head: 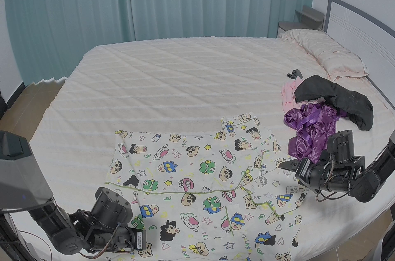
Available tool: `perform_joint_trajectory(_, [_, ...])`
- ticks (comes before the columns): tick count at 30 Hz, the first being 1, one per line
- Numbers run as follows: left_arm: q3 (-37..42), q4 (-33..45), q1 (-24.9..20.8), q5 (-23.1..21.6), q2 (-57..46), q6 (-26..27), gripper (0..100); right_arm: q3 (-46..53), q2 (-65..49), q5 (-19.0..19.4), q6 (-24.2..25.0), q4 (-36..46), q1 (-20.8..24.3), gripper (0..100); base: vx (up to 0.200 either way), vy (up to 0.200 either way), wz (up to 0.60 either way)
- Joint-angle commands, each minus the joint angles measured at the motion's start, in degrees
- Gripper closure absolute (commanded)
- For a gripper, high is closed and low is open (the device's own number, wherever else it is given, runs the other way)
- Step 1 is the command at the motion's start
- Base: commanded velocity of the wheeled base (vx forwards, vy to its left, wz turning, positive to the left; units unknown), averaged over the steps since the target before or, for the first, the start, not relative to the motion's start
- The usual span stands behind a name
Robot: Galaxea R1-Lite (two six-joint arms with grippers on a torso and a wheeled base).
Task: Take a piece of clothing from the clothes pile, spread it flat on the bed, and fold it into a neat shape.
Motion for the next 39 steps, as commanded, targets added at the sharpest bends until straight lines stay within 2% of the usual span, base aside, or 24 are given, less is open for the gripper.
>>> perform_joint_trajectory(1, [0.05, -0.20, -2.68, 0.06, 2.83, -0.82, 100, -0.01, 0.08, 0.01, 0.00, -0.03, 0.02, 0, 0.000, 0.000, 0.00])
perform_joint_trajectory(6, [-0.04, -0.29, -4.97, 0.06, 2.75, -2.14, 100, -0.01, 0.08, 0.01, 0.00, -0.03, 0.02, 0, 0.000, 0.000, 0.00])
perform_joint_trajectory(15, [0.31, -0.29, -6.46, -0.11, 2.83, -3.01, 100, -0.01, 0.08, 0.01, 0.00, -0.03, 0.02, 0, 0.000, 0.000, 0.00])
perform_joint_trajectory(16, [0.49, -0.29, -6.81, -0.20, 2.83, -3.45, 0, -0.01, 0.08, 0.01, 0.00, -0.03, 0.02, 0, 0.000, 0.000, 0.00])
perform_joint_trajectory(26, [1.11, -0.46, -11.74, -0.11, -0.24, -9.96, 0, -0.01, 0.08, 0.01, 0.00, -0.03, 0.02, 0, 0.000, 0.000, 0.00])
perform_joint_trajectory(34, [1.90, -0.38, -12.44, -0.20, -9.91, -16.81, 0, -0.01, 0.08, 0.01, 0.00, -0.03, 0.02, 0, 0.000, 0.000, 0.00])
perform_joint_trajectory(35, [2.07, -0.11, -12.35, -0.20, -11.49, -19.19, 0, -0.01, 0.08, 0.01, 0.00, -0.03, 0.02, 0, 0.000, 0.000, 0.00])
perform_joint_trajectory(39, [3.92, -0.46, -12.26, 0.15, -12.02, -23.23, 0, -0.01, 0.08, 0.01, 0.00, -0.03, 0.11, 0, 0.000, 0.000, 0.00])
